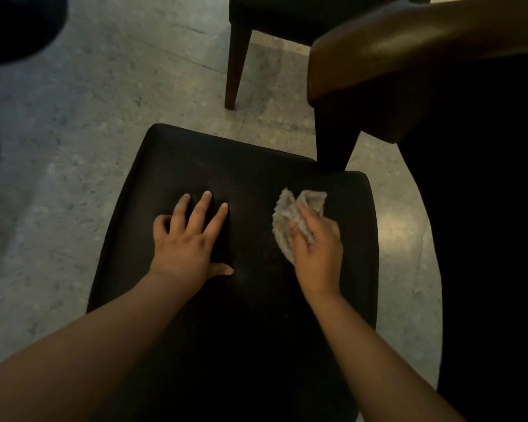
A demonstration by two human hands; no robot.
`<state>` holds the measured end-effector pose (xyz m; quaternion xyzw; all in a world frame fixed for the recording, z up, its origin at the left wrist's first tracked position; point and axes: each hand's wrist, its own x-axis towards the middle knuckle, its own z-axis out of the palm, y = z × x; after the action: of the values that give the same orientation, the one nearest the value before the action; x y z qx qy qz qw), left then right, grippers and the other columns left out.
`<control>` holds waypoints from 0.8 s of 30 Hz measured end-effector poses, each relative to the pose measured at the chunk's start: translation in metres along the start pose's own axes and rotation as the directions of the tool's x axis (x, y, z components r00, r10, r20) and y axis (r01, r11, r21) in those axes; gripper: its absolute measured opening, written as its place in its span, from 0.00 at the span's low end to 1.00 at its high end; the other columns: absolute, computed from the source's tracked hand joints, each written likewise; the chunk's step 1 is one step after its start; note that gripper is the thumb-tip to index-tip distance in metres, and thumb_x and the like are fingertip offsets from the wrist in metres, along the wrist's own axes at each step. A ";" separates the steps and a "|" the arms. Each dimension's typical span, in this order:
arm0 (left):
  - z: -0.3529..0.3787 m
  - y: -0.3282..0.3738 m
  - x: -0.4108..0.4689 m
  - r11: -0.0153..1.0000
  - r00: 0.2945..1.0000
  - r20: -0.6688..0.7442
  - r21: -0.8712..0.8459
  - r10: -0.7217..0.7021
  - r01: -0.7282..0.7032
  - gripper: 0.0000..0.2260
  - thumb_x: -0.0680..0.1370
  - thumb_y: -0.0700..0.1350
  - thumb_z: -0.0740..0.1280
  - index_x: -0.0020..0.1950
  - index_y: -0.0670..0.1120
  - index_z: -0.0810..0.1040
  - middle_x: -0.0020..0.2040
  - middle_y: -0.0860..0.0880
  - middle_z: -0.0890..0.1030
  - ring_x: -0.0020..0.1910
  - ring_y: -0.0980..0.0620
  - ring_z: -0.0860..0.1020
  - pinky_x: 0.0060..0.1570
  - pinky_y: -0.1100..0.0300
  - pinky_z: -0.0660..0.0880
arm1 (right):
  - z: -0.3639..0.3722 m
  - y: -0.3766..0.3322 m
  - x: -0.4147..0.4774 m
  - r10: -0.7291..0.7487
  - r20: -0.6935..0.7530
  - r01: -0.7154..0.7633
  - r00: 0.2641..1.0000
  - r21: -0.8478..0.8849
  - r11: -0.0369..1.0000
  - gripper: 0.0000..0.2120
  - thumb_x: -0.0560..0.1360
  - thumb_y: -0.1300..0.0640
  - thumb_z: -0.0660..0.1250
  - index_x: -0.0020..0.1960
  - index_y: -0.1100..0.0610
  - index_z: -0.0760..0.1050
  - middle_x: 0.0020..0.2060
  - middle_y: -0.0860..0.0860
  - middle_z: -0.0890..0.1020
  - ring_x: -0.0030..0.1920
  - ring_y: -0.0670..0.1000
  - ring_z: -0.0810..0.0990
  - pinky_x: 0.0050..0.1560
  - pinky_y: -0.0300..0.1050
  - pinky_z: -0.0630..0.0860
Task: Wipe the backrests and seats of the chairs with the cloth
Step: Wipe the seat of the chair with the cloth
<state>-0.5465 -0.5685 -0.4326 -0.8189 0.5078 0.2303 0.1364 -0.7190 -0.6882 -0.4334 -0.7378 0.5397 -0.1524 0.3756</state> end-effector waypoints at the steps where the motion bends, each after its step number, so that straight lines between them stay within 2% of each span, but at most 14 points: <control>1: 0.000 0.000 0.000 1.000 1.000 0.000 -0.002 0.004 -0.004 0.51 0.69 0.73 0.62 0.76 0.57 0.31 0.77 0.48 0.32 0.76 0.41 0.36 0.71 0.41 0.49 | -0.003 -0.001 0.002 0.005 -0.043 -0.005 0.999 0.006 1.000 0.21 0.78 0.55 0.63 0.69 0.41 0.69 0.63 0.50 0.71 0.55 0.40 0.72 0.56 0.36 0.73; 3: 0.001 -0.001 0.001 1.000 1.000 0.006 -0.007 0.007 -0.007 0.52 0.68 0.73 0.63 0.76 0.57 0.30 0.77 0.48 0.32 0.76 0.41 0.36 0.71 0.41 0.49 | -0.012 0.003 0.025 0.047 -0.177 -0.055 0.983 -0.043 0.998 0.21 0.78 0.54 0.62 0.70 0.44 0.69 0.63 0.52 0.72 0.54 0.44 0.73 0.52 0.32 0.70; 5: 0.002 -0.001 0.002 1.000 1.000 0.004 -0.002 0.001 -0.001 0.52 0.68 0.74 0.62 0.76 0.57 0.30 0.77 0.48 0.32 0.76 0.41 0.36 0.71 0.41 0.49 | -0.025 0.008 0.059 0.102 -0.249 -0.132 0.963 -0.105 0.986 0.21 0.80 0.55 0.61 0.72 0.48 0.68 0.63 0.55 0.74 0.54 0.45 0.74 0.50 0.30 0.68; 8: 0.003 0.001 0.001 1.000 1.000 -0.007 0.007 -0.007 0.007 0.51 0.69 0.74 0.62 0.76 0.57 0.30 0.77 0.48 0.32 0.76 0.41 0.36 0.71 0.42 0.50 | -0.029 0.015 0.086 0.159 -0.205 -0.186 0.966 -0.121 0.975 0.20 0.81 0.55 0.60 0.73 0.52 0.68 0.65 0.55 0.75 0.59 0.50 0.76 0.59 0.37 0.71; 9: 0.003 0.001 0.000 1.000 1.000 -0.010 0.007 -0.007 0.007 0.51 0.69 0.74 0.62 0.76 0.57 0.31 0.77 0.48 0.32 0.76 0.41 0.37 0.71 0.42 0.50 | -0.026 0.015 0.085 0.157 -0.197 -0.183 0.968 -0.123 0.975 0.20 0.81 0.53 0.61 0.73 0.51 0.68 0.64 0.55 0.75 0.59 0.50 0.76 0.58 0.39 0.72; 10: 0.002 0.001 0.000 1.000 1.000 -0.010 0.008 -0.006 0.006 0.51 0.69 0.74 0.62 0.76 0.57 0.31 0.77 0.48 0.32 0.76 0.40 0.37 0.71 0.42 0.50 | -0.021 0.014 0.078 0.143 -0.191 -0.169 0.971 -0.130 0.977 0.20 0.80 0.52 0.62 0.72 0.50 0.69 0.63 0.55 0.75 0.58 0.48 0.75 0.55 0.38 0.73; 12: 0.001 0.001 -0.001 1.000 1.000 -0.007 0.012 -0.005 0.005 0.51 0.69 0.73 0.62 0.76 0.56 0.31 0.77 0.48 0.32 0.76 0.40 0.37 0.71 0.42 0.50 | -0.010 0.011 0.053 0.097 -0.157 -0.117 0.983 -0.124 0.985 0.19 0.79 0.51 0.64 0.70 0.46 0.70 0.62 0.52 0.73 0.54 0.43 0.71 0.46 0.29 0.68; 14: 0.000 0.002 -0.001 1.000 1.000 -0.001 0.006 -0.006 0.006 0.51 0.69 0.73 0.62 0.76 0.56 0.31 0.77 0.48 0.32 0.76 0.40 0.37 0.71 0.42 0.49 | -0.004 0.010 0.025 0.038 -0.055 -0.041 0.998 -0.053 0.998 0.19 0.78 0.56 0.65 0.68 0.44 0.72 0.63 0.50 0.73 0.55 0.40 0.71 0.47 0.26 0.66; 17: 0.000 0.002 0.000 1.000 1.000 0.011 0.013 -0.011 0.010 0.51 0.69 0.73 0.62 0.76 0.57 0.30 0.77 0.48 0.32 0.76 0.40 0.36 0.71 0.41 0.49 | -0.009 0.006 0.007 -0.005 0.020 0.004 1.000 0.043 0.999 0.19 0.78 0.58 0.64 0.65 0.40 0.71 0.60 0.50 0.74 0.55 0.42 0.75 0.53 0.31 0.72; 20: 0.002 0.001 0.001 1.000 1.000 0.014 0.018 -0.019 0.019 0.51 0.69 0.74 0.62 0.75 0.57 0.30 0.76 0.48 0.31 0.76 0.41 0.36 0.71 0.41 0.49 | -0.022 0.004 0.041 0.015 -0.127 -0.016 0.992 -0.010 1.000 0.18 0.78 0.52 0.60 0.68 0.46 0.72 0.58 0.53 0.76 0.51 0.48 0.79 0.48 0.38 0.78; 22: 0.003 0.001 0.001 1.000 1.000 0.014 0.011 -0.016 0.016 0.51 0.69 0.74 0.61 0.75 0.57 0.29 0.76 0.49 0.30 0.75 0.41 0.35 0.71 0.41 0.48 | -0.028 0.007 0.074 0.036 -0.168 -0.047 0.985 -0.058 0.997 0.19 0.80 0.54 0.60 0.70 0.50 0.72 0.59 0.55 0.78 0.54 0.51 0.79 0.55 0.45 0.78; 24: 0.003 0.000 0.001 1.000 1.000 0.013 0.000 -0.012 0.012 0.51 0.69 0.74 0.62 0.75 0.57 0.30 0.76 0.49 0.30 0.75 0.41 0.35 0.71 0.41 0.47 | -0.024 0.006 0.095 0.041 -0.131 -0.052 0.991 -0.076 0.996 0.18 0.81 0.55 0.61 0.70 0.53 0.72 0.62 0.55 0.78 0.59 0.51 0.77 0.61 0.45 0.74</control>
<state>-0.5468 -0.5680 -0.4363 -0.8204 0.5020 0.2346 0.1411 -0.7031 -0.7848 -0.4386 -0.7280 0.5857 -0.1694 0.3136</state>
